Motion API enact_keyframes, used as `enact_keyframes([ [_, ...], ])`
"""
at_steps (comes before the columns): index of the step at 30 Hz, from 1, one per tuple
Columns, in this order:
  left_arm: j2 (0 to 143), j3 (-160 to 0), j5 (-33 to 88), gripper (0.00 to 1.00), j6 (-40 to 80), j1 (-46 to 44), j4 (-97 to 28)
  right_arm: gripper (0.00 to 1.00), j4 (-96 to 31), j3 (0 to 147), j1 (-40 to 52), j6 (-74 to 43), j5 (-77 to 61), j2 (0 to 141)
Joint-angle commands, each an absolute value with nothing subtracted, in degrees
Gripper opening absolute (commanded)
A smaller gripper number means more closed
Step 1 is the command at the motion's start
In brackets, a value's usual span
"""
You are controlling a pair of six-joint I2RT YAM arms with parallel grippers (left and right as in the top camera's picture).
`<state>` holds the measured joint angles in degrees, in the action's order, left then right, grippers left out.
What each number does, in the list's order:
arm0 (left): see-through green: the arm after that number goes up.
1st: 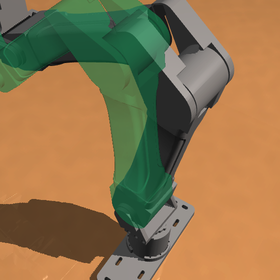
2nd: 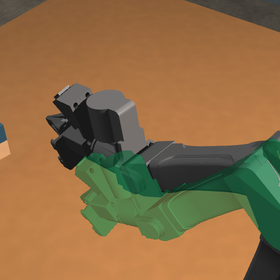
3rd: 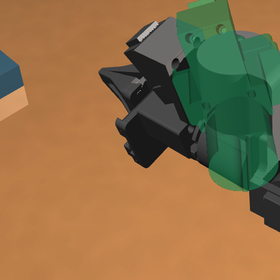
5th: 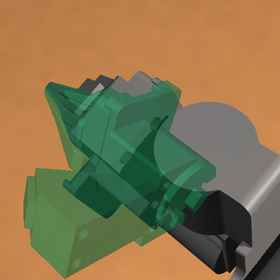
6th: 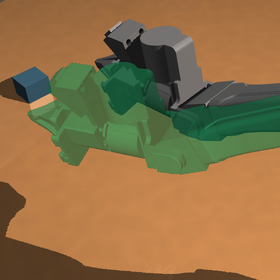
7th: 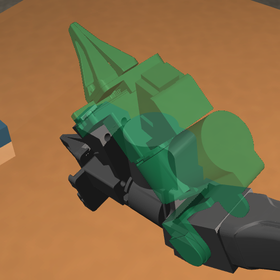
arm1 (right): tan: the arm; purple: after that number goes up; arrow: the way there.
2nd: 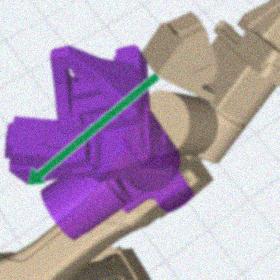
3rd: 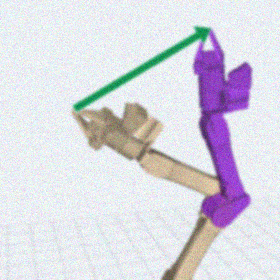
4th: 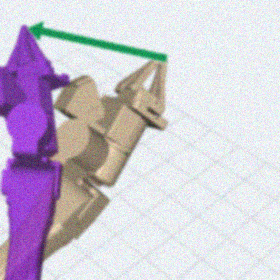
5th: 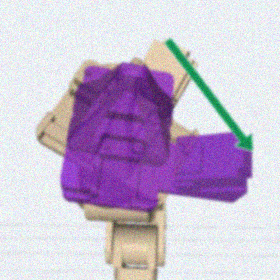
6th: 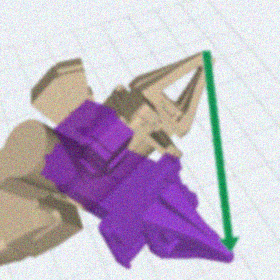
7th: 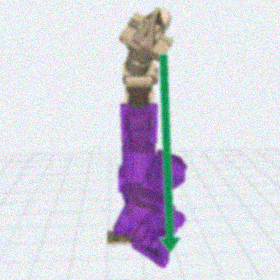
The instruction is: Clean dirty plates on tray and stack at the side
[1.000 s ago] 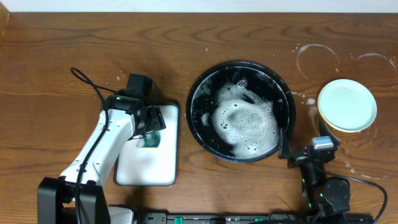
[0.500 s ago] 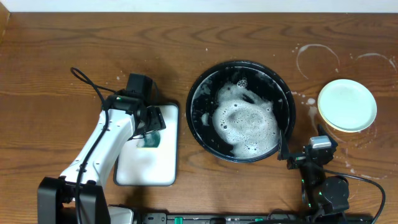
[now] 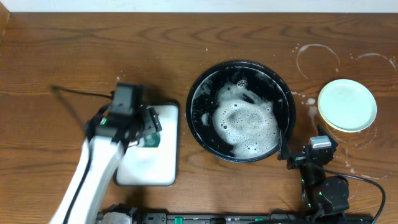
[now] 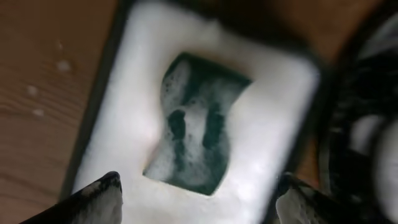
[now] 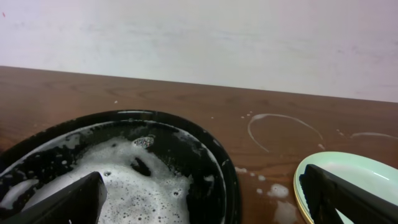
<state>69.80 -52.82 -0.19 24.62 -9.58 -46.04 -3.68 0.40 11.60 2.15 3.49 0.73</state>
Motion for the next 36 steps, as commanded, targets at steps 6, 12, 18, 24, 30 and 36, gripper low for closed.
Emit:
enact_keyframes([
  [6, 44.21, -42.89, -7.05, 0.81, 23.86, -8.12, -27.09, 0.99, -3.88, 0.32, 10.7, 2.85, 4.05, 0.6],
  [12, 25.69, -28.8, -7.38, 0.81, 23.66, -4.25, -12.75, 0.99, -3.88, 0.32, 10.7, 2.85, 4.05, 0.6],
  [18, 9.13, -17.17, -7.4, 0.81, 23.66, -1.69, -9.21, 0.99, -3.88, 0.32, 10.7, 2.85, 4.08, 0.6],
  [24, 0.12, -9.76, -7.6, 0.81, 23.66, -1.52, -7.51, 0.99, -3.88, 0.32, 10.7, 2.85, 4.05, 0.6],
  [30, 0.08, -1.69, -7.57, 0.81, 23.9, -1.69, 1.17, 0.99, -3.88, 0.32, 10.7, 2.85, 4.05, 0.6],
  [36, 0.08, -0.23, -7.57, 0.81, 24.1, -1.74, -0.62, 0.99, -3.88, 0.32, 10.7, 2.85, 4.05, 0.6],
])
